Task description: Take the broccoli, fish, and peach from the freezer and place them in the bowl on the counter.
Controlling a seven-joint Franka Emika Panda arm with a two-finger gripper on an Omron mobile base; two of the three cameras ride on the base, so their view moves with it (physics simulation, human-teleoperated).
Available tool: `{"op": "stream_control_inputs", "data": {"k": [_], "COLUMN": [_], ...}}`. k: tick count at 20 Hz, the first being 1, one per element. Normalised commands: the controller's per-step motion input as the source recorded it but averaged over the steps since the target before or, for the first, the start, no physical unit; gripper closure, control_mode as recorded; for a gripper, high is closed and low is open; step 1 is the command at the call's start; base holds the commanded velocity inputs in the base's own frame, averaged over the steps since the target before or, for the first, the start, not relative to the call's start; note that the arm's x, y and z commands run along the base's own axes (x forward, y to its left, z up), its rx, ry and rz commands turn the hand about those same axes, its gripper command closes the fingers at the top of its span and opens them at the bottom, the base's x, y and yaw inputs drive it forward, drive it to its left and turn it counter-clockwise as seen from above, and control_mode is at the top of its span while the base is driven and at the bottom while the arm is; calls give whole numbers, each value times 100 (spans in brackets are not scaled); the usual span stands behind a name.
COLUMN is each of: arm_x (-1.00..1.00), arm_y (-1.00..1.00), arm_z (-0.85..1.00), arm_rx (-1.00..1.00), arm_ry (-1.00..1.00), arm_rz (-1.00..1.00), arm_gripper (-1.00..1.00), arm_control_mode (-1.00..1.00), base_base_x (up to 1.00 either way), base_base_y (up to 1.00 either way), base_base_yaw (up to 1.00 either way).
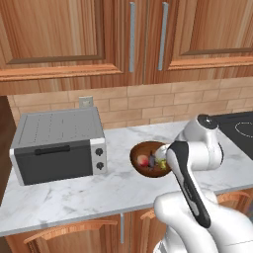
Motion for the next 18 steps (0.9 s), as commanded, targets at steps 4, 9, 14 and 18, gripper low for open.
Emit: {"op": "stream_control_inputs", "data": {"k": [4,9,14,18], "arm_x": [-58,-86,-78,-56], "arm_y": [-14,-9,7,6], "arm_z": [88,62,55,58], "arm_rx": [0,0,-2,-4], "arm_ry": [0,-4,-11,-11], "arm_rz": [-12,-7,-1,0], "arm_gripper": [-100,-100,-100,-100], "arm_control_mode": [-100,-100,-100,-100], "base_base_x": [0,0,0,0], "base_base_y": [0,0,0,0], "base_base_yaw": [0,0,0,0]}}
